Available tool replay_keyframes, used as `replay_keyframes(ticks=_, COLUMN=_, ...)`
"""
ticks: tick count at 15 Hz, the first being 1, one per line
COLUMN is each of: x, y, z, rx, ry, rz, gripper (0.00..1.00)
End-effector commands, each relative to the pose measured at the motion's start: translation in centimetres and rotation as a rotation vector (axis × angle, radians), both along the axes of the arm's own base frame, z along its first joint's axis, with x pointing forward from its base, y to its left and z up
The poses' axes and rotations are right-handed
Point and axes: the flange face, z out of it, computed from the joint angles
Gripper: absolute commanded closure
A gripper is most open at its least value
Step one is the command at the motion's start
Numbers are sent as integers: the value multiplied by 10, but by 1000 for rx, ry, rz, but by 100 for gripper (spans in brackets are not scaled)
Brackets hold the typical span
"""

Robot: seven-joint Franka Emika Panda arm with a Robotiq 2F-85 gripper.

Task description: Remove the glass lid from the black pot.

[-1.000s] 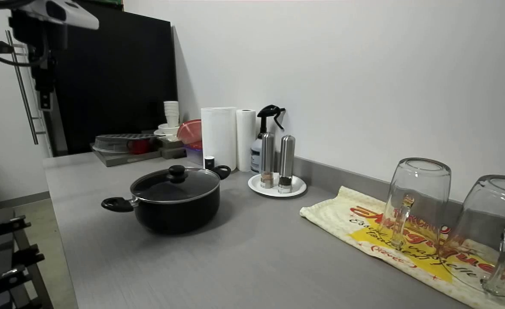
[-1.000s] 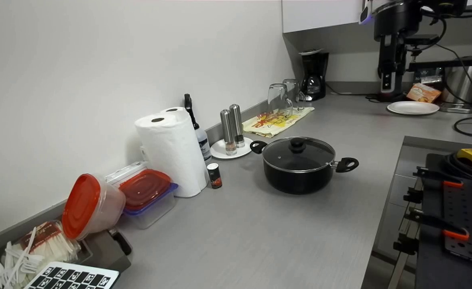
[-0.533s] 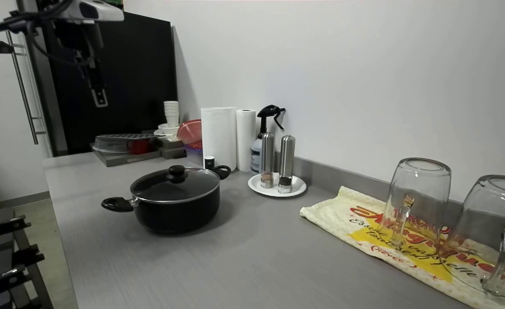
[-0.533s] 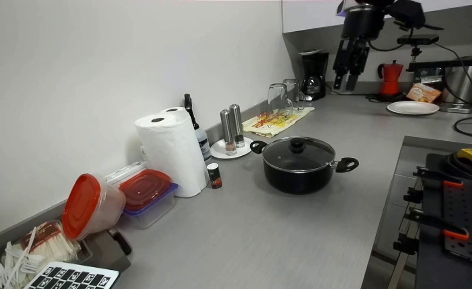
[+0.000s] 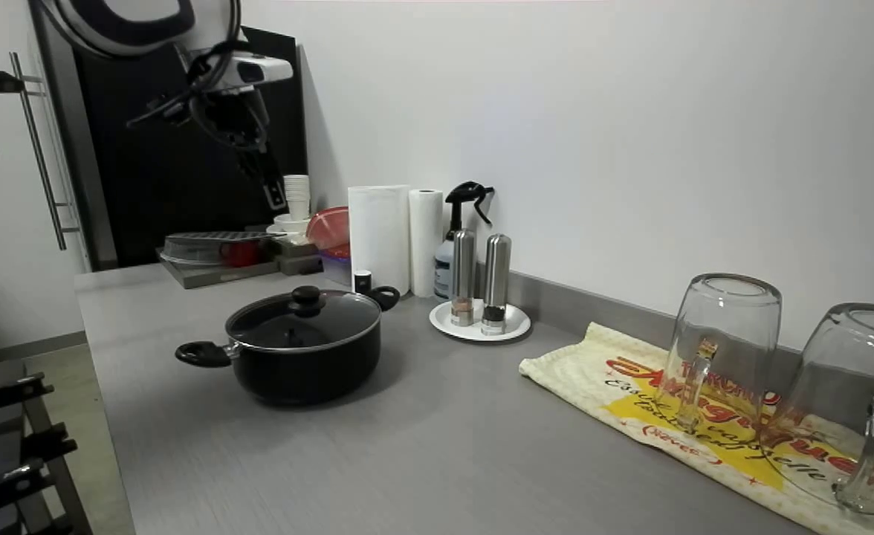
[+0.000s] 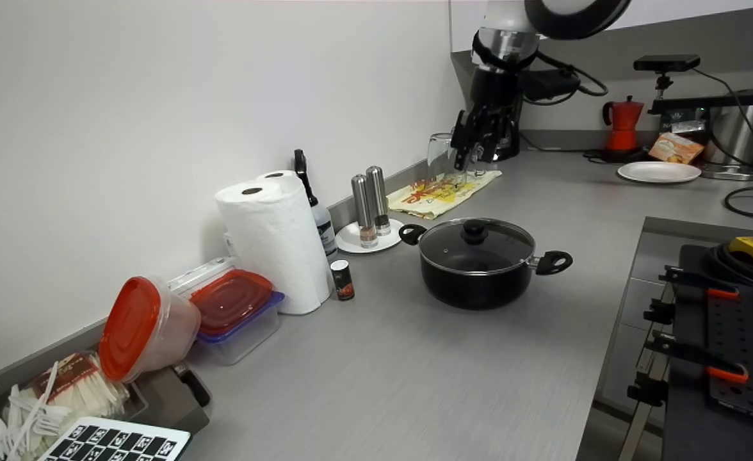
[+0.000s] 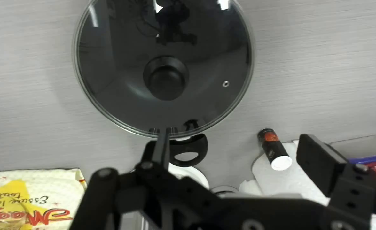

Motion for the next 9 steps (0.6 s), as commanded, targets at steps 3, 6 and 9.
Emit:
replay_keyframes(ticks=3, x=61, y=-34, z=-50, rx=-113, ry=65, rz=-115, gripper=0)
replay_keyframes(ticks=6, x=71, y=-43, z=-72, rx=-119, ry=117, rz=-157, gripper=0)
replay_keyframes(ticks=9, x=73, y=-41, z=-94, rx=-111, ry=182, rz=-170, gripper=0)
